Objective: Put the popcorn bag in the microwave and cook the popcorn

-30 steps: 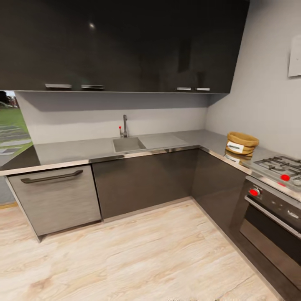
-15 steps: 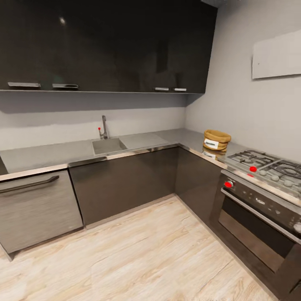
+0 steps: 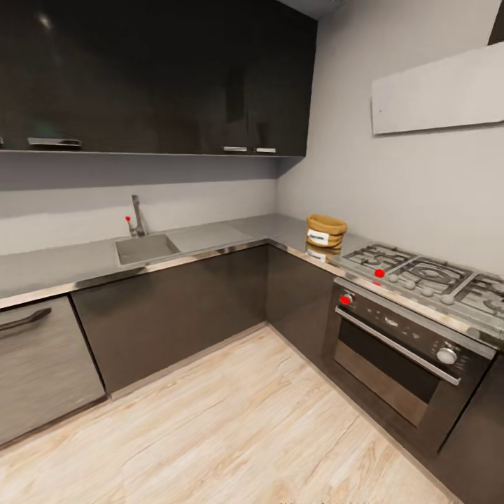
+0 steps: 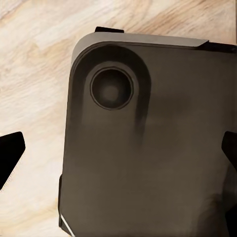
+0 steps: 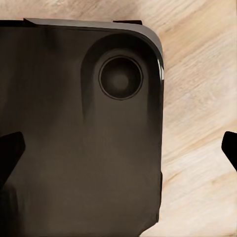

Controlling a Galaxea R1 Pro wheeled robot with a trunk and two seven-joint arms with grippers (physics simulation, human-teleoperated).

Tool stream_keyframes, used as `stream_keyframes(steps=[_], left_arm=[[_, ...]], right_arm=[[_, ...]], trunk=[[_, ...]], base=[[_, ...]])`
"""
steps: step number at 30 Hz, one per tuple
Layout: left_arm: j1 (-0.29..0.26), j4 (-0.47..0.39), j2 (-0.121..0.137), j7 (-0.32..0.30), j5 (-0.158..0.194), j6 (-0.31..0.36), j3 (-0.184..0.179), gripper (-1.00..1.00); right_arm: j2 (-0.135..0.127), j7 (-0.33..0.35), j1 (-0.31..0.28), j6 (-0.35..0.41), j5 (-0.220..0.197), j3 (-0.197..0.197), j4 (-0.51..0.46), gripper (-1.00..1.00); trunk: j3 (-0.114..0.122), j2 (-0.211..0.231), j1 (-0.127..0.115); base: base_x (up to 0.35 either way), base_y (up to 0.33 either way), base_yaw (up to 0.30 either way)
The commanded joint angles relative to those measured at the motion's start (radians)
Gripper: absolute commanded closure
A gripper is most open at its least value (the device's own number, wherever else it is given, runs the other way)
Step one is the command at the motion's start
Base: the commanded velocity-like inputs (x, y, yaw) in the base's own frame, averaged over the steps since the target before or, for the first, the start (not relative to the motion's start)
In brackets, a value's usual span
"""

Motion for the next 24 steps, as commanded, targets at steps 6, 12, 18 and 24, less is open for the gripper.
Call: stream_keyframes(steps=[6, 12, 18, 24], left_arm=[[0.000, 0.000, -0.001, 0.000, 0.006, -0.001, -0.001, -1.00], [0.000, 0.000, 0.000, 0.000, 0.007, -0.005, -0.001, -1.00], [0.000, 0.000, 0.000, 0.003, 0.008, -0.005, 0.000, -1.00], [0.000, -0.001, 0.000, 0.004, 0.009, -0.005, 0.000, -1.00]], right_arm=[[-0.005, 0.000, 0.000, -0.004, -0.001, -0.001, 0.000, -1.00], [-0.007, 0.000, 0.000, -0.004, -0.002, -0.001, 0.001, -1.00], [-0.006, 0.000, 0.000, -0.004, -0.001, -0.001, 0.001, -1.00], [-0.006, 0.000, 0.000, -0.004, -0.001, -0.001, 0.001, -1.00]], trunk=[[-0.001, 0.000, 0.000], [-0.001, 0.000, 0.000], [-0.001, 0.000, 0.000], [-0.001, 0.000, 0.000]], base=[[0.000, 0.000, -0.290], [0.000, 0.000, -0.291], [0.000, 0.000, -0.291], [0.000, 0.000, -0.291]])
